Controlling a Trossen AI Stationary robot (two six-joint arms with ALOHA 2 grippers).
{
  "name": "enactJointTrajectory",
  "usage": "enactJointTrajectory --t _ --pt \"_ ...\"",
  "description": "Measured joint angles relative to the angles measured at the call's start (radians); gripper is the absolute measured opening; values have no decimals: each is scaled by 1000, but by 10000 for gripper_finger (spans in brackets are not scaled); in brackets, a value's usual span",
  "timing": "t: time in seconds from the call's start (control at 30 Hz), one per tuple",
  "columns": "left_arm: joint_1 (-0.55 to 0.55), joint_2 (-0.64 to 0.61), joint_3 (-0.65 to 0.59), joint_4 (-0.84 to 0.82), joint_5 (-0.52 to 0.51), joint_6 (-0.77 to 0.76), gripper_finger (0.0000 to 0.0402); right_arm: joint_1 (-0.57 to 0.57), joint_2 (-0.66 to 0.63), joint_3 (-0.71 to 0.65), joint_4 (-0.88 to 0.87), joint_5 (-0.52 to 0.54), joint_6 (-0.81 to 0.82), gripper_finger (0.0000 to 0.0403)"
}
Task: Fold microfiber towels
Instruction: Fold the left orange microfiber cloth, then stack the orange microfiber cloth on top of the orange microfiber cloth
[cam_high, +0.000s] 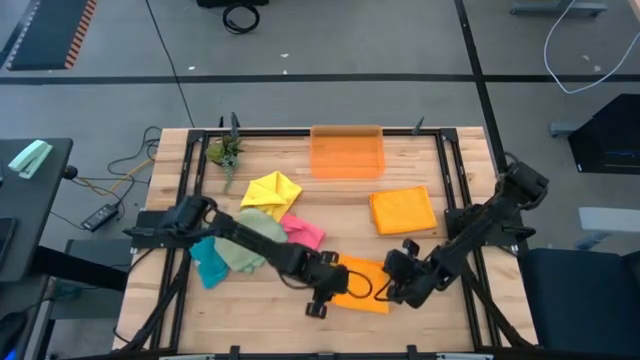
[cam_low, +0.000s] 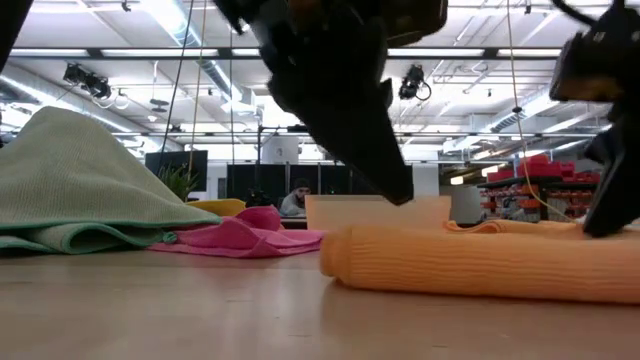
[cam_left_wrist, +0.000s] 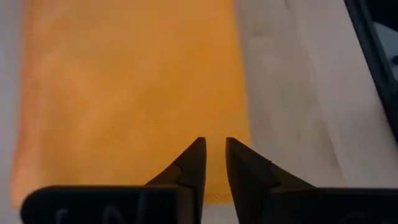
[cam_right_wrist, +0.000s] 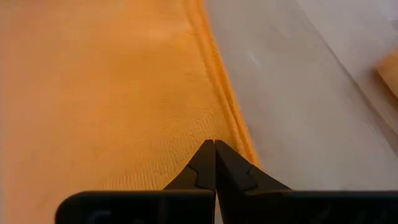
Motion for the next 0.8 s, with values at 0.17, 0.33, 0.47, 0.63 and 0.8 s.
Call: enactJointTrajectory --t 0.17,0.33,0.47,0.63,0.8 --pt "-25 43 0 26 -11 -12 40 -4 -2 -56 32 1 54 5" --pt "-18 74 3 13 -11 -25 23 -1 -9 -56 33 -2 36 5" --pt "-9 57 1 -5 -12 -5 20 -1 -52 -39 30 -12 -35 5" --pt "-6 -45 1 -17 -16 43 48 15 -131 -4 29 -13 -97 5" --pt "-39 -79 1 -34 -14 118 94 108 -142 32 89 5 -207 15"
